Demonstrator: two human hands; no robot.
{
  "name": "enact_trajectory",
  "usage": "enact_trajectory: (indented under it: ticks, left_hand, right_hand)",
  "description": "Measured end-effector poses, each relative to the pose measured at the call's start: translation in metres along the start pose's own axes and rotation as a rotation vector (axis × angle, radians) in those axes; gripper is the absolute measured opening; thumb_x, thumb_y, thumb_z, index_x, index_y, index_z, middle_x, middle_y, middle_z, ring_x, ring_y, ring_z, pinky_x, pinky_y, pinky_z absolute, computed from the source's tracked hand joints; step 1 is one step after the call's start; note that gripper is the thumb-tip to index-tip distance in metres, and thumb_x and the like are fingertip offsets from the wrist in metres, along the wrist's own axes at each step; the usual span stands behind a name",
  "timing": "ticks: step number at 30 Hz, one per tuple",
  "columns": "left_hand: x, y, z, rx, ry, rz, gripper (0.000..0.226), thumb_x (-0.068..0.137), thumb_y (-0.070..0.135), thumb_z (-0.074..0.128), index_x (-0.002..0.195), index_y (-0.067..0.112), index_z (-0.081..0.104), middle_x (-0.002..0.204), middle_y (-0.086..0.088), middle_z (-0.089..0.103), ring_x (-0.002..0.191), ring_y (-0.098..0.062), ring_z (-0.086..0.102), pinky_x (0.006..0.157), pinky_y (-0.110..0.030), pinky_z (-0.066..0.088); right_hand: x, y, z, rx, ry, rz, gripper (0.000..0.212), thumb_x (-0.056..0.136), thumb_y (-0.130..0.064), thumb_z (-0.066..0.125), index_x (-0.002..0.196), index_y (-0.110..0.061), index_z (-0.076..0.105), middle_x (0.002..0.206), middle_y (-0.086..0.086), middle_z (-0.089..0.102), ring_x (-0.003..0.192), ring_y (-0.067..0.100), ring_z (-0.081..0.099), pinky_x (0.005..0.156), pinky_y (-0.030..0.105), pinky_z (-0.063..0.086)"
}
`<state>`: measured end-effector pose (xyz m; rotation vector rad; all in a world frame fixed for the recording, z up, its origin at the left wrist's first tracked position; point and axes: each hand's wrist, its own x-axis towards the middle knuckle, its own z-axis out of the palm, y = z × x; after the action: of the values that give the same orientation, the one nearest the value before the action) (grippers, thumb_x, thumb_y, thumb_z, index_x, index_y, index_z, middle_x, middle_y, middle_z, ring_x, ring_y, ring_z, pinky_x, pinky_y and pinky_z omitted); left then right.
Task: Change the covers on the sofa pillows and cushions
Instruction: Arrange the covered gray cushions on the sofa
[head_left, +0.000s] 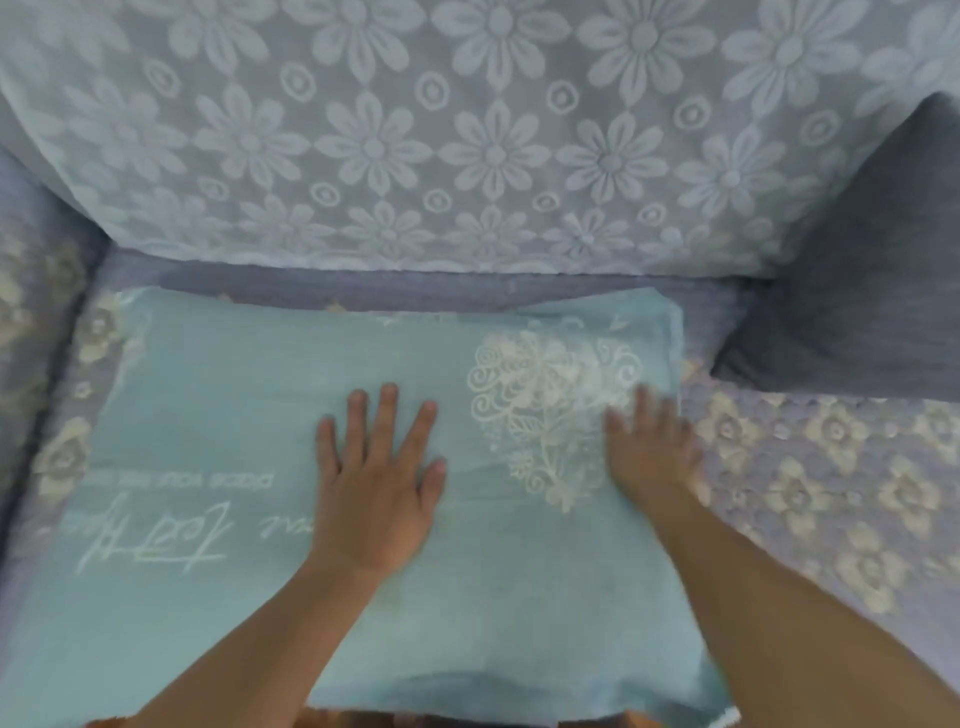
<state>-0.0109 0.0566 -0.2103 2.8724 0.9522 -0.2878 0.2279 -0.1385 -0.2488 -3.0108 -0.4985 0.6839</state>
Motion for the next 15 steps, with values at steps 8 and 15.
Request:
enact_trajectory:
  ticks: [8,15]
  left_hand:
    - [0.013,-0.003,0.004,0.023,-0.119,-0.065,0.066,0.095,0.056,0.035,0.157,0.032,0.033,0.165,-0.013,0.025,0.152,-0.042,0.018,0.119,-0.066,0.011]
    - [0.017,-0.008,0.009,0.037,-0.102,-0.057,0.067,0.094,0.059,0.03,0.156,0.032,0.036,0.164,-0.011,0.029,0.151,-0.041,0.023,0.119,-0.065,0.012]
  right_hand:
    - [-0.025,-0.047,-0.052,0.241,0.431,-0.441,0.048,0.102,-0.031,0.04,0.143,-0.006,0.047,0.155,0.023,0.034,0.142,0.042,0.031,0.119,0.048,0.022]
    - [-0.002,-0.043,-0.039,0.154,-0.093,0.141,0.057,0.104,-0.041,0.027,0.158,-0.03,0.014,0.167,0.006,0.005,0.152,0.035,0.004,0.122,0.053,0.006]
